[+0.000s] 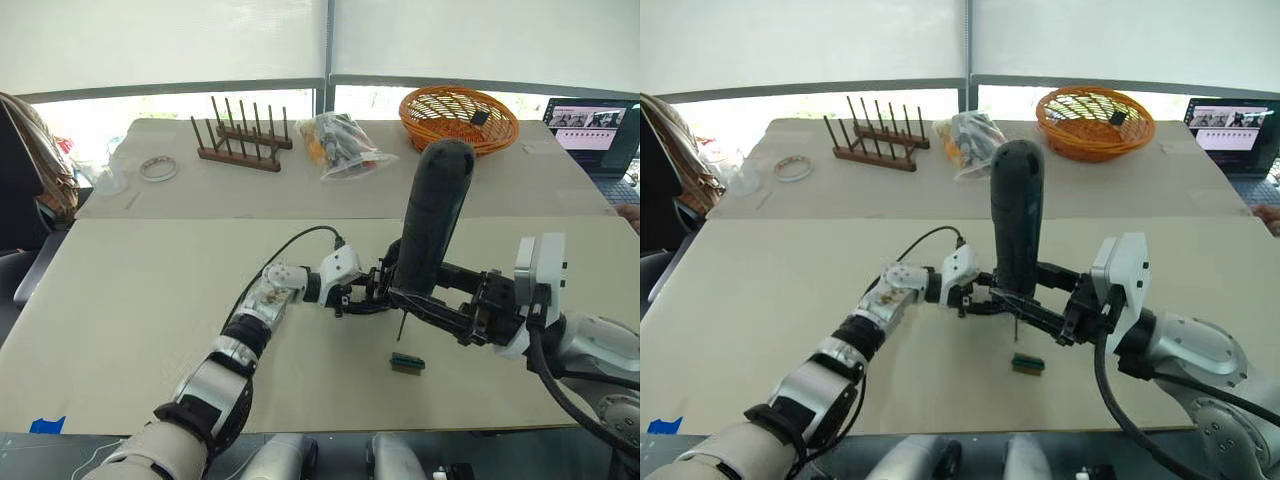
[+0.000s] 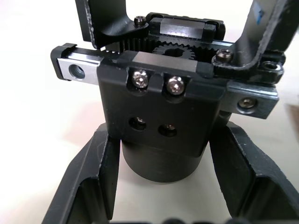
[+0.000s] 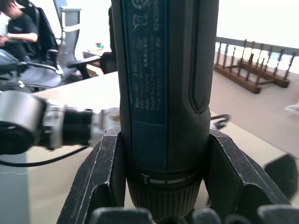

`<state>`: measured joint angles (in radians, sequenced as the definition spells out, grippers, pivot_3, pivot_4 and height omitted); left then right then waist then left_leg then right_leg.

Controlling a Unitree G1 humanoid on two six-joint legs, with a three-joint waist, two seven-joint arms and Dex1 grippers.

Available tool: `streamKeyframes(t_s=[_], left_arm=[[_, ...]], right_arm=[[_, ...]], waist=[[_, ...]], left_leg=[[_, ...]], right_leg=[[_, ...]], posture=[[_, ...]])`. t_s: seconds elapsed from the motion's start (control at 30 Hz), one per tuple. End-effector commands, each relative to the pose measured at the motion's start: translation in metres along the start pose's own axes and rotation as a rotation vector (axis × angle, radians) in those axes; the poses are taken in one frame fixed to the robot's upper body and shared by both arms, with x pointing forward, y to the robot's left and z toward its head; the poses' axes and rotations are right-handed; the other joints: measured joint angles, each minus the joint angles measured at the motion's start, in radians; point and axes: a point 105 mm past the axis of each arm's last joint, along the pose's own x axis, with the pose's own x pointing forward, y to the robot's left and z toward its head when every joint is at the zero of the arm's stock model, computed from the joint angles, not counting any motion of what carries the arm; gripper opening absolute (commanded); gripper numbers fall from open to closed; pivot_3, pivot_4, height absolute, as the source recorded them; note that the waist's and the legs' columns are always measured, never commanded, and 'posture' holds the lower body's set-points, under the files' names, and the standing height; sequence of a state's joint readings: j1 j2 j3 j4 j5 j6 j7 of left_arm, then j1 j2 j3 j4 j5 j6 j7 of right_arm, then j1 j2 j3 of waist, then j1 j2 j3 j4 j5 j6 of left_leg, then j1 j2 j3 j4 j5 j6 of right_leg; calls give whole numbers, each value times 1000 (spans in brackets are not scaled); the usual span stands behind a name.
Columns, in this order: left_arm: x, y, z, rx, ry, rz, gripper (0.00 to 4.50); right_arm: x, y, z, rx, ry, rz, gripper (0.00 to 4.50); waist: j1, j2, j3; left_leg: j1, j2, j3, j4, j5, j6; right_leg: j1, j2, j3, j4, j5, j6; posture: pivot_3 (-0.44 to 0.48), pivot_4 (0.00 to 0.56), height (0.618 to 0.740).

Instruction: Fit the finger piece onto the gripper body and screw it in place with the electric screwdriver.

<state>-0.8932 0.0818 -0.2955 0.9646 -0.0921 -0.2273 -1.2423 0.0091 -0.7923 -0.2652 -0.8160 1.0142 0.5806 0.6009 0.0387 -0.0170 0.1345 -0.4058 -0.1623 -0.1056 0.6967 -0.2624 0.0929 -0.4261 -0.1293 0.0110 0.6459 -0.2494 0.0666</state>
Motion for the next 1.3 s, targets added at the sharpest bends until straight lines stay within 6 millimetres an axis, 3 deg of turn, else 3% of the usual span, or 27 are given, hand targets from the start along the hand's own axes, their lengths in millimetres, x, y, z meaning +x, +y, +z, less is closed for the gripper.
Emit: streamKeyframes(t_s=[0.03, 0.13, 0.4, 0.43, 0.5, 0.57, 0.8, 0.93, 1.17, 1.3], left_arm=[[4, 2, 29, 141, -51, -100, 2283], [5, 2, 29, 135, -31, -136, 2283], [4, 10, 3, 34, 83, -44, 2283], [3, 9, 2, 34, 81, -46, 3343], [-2, 8, -1, 56, 86, -43, 4239], [-7, 9, 0, 20, 39, -18, 4500], [-29, -19, -13, 5, -5, 55, 4500], [-17, -20, -7, -23, -53, 210, 4500], [11, -28, -1, -77, -80, 321, 4500], [10, -28, -3, -74, -54, 339, 4500]], right_arm=[[-1, 10, 20, -55, -55, 42, 1913], [0, 9, 20, -54, -51, 37, 1913], [1, 4, 19, -66, -55, 1, 1913], [1, 4, 19, -66, -56, 0, 1913], [1, 4, 18, -66, -56, -1, 1913], [2, 5, 18, -68, -57, -1, 1913], [1, 2, 20, -71, -67, -6, 1913], [2, 2, 19, -66, -69, 3, 1913], [6, 2, 18, -63, -69, 22, 1913], [9, 1, 23, -78, -77, 35, 1913]], waist=[[0, 0, 0], [-1, 0, 0], [-1, -1, 1], [-1, -1, 1], [-3, -1, 1], [-4, -1, 0], [-22, 0, 0], [-15, 0, 0], [-1, 0, 0], [-1, 0, 0]], left_leg=[[0, 0, 0, 0, 0, 0], [0, 0, 0, 1, 0, 0], [0, 0, 0, 3, 0, 0], [0, 0, 0, 3, 0, 0], [0, 0, 0, 4, 0, 0], [0, 0, 0, 3, 0, 0], [1, 1, -1, 2, 0, 0], [2, 0, -1, 3, 0, 0], [2, 0, 0, 3, 0, 0], [3, 1, 0, 2, 0, 0]], right_leg=[[0, 0, 0, 0, 0, 0], [1, 0, 0, 0, 0, 0], [1, -1, 1, 1, 0, 0], [1, 0, 1, 1, 0, 0], [1, 0, 1, 1, 0, 0], [1, 0, 1, 2, 0, 0], [1, 0, 1, 2, 0, 0], [3, 1, 2, 1, 0, 0], [2, 1, 2, 1, 0, 0], [2, 1, 2, 1, 0, 0]], posture=[[0, 150, 740], [0, 150, 740], [0, 150, 740], [0, 150, 740], [0, 150, 740], [0, 150, 740], [0, 150, 740], [0, 150, 740], [0, 150, 740], [0, 150, 740]])
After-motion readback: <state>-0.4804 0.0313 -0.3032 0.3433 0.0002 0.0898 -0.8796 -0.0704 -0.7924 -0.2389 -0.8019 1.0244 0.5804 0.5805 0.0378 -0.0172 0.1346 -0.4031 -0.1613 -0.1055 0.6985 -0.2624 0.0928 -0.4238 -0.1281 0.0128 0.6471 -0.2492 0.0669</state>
